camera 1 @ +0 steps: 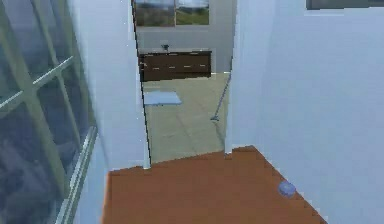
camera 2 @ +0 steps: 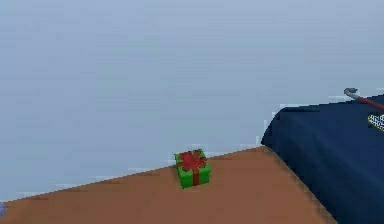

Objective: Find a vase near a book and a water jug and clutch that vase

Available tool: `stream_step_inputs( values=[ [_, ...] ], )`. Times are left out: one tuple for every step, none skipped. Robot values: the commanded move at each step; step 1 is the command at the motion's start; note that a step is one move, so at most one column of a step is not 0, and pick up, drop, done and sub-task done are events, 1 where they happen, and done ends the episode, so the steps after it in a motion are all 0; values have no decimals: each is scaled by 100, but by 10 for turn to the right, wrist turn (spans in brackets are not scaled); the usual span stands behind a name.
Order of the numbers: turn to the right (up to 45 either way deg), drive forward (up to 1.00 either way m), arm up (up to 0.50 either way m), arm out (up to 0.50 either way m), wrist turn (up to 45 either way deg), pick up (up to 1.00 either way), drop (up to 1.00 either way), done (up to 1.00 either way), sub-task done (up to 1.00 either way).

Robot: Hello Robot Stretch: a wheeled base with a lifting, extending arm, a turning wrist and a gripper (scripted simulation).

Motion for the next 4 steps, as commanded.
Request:
stream_step_inputs(
  values=[
    [0, 100, 0, 0, 0, 0, 0, 0, 0],
    [0, 100, 0, 0, 0, 0, 0, 0, 0],
    [-60, 0, 0, 0, 0, 0, 0, 0, 0],
    [0, 60, 0, 0, 0, 0, 0, 0, 0]
  ],
)
